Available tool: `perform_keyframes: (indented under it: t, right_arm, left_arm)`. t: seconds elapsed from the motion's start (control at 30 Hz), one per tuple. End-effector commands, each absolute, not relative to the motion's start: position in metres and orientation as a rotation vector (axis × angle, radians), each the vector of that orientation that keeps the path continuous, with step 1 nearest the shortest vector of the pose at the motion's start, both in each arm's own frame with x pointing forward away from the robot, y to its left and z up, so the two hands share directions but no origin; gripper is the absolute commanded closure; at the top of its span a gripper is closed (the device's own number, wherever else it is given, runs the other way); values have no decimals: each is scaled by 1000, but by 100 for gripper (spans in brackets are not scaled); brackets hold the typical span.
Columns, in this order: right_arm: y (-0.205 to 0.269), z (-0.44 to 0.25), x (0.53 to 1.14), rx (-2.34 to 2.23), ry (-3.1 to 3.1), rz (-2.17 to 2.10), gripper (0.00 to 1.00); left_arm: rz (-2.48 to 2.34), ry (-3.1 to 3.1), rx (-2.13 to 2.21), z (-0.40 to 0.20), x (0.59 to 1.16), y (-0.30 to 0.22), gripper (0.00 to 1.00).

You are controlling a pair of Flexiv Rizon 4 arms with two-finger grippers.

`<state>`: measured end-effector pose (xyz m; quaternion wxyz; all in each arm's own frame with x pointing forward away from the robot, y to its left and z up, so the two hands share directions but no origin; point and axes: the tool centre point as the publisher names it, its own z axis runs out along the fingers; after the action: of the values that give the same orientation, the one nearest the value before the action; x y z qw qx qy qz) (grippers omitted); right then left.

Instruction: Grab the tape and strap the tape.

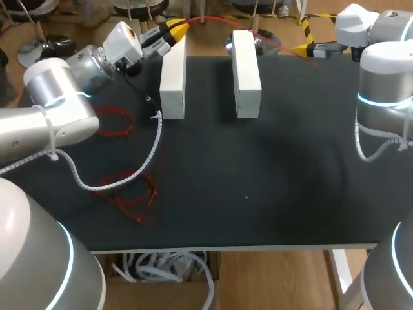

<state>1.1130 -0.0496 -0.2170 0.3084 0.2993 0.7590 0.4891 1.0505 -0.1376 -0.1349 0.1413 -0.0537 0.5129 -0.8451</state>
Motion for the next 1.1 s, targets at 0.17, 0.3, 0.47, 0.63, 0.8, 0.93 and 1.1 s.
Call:
perform_keyframes:
  t: [0.17,0.3,0.47,0.63,0.8,0.93,1.1]
  right_arm:
    - [-50,-185,1102,1085,2024,1342,0]
    - [-59,-163,1087,1261,1978,1392,0]
    - [-74,-145,1073,1458,1932,1435,0]
    - [-88,-132,1056,1623,1794,1535,0]
    - [-99,-119,1028,1694,1557,1657,0]
    - [-99,-116,1005,1702,1417,1705,0]
    - [-94,-115,974,1697,1319,1709,0]
  left_arm:
    - [-2443,1475,-153,-136,1052,-139,100]
    - [-2443,1475,-153,-136,1052,-139,100]
    - [-2443,1475,-153,-136,1052,-139,100]
    - [-2443,1475,-153,-136,1052,-139,100]
    - [-2443,1475,-153,-136,1052,-139,100]
    - [-2443,1475,-153,-136,1052,-139,100]
    - [-2443,1475,-153,-136,1052,-139,100]
